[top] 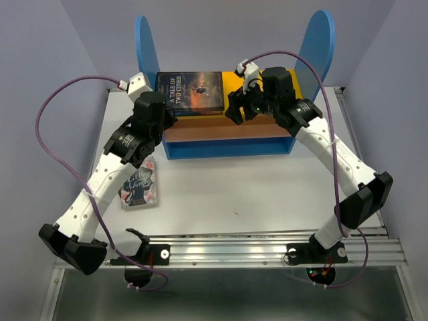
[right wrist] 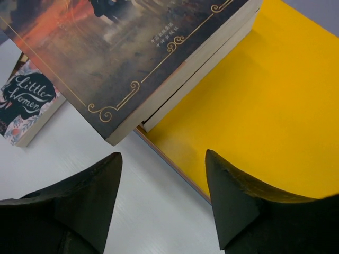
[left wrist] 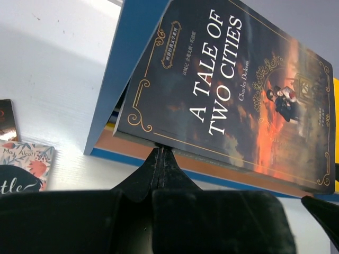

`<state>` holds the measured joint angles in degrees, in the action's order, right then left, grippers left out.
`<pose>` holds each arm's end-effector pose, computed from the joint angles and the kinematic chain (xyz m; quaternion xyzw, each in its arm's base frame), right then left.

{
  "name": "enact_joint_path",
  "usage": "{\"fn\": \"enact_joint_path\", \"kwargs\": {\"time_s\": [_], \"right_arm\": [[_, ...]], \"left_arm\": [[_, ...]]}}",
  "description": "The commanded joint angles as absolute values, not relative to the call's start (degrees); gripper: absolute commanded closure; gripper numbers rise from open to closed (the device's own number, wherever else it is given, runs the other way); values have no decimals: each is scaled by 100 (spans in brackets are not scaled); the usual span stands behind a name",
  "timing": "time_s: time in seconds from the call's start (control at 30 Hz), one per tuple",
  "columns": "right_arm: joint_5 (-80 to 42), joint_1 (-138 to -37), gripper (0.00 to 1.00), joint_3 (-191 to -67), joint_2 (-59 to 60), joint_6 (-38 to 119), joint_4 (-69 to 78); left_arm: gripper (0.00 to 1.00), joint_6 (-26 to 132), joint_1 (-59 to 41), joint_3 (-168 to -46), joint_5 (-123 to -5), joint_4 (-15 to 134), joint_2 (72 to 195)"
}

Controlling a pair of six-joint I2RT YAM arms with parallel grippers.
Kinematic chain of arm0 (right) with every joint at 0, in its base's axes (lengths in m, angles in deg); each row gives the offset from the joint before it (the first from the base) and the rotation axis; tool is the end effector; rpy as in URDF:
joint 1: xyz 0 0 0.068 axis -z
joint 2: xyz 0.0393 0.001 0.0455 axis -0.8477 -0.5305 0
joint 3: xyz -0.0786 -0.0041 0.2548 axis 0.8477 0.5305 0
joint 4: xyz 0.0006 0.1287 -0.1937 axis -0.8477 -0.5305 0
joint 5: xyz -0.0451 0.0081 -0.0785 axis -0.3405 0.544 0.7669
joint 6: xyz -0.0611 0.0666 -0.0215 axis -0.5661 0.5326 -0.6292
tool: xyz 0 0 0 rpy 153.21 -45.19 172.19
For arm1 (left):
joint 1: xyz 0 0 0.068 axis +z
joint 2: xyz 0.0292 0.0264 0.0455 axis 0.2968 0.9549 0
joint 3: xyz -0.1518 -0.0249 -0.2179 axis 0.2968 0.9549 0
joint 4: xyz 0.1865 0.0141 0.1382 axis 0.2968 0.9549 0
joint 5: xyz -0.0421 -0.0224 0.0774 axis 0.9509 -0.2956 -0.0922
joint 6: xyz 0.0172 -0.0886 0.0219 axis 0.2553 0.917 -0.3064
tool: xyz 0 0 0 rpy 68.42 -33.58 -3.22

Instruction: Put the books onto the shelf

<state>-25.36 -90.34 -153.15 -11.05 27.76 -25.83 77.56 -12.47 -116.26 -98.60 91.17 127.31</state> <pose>0.3085 0.2194 0.3942 -0.3343 0.7643 0.2240 0.5039 0.2522 -0.1011 0.4126 -0.1816 0.7757 -0.1593 0.5831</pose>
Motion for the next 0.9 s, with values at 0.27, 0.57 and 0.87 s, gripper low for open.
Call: {"fn": "enact_joint_path", "kwargs": {"time_s": [0.27, 0.57, 0.87], "right_arm": [[-3036, -9092, 38, -15935, -1346, 2858, -2278], [-2870, -9092, 39, -16146, -1566, 3051, -2076], [-3019, -9092, 39, -16190, -1549, 3139, -2040]], "left_arm": [[100, 7528, -954, -12072, -9660, 8670, 12910], [100, 7554, -936, -11958, -9564, 8530, 12822], [100, 7537, -866, -12010, -9555, 8442, 12910]]}}
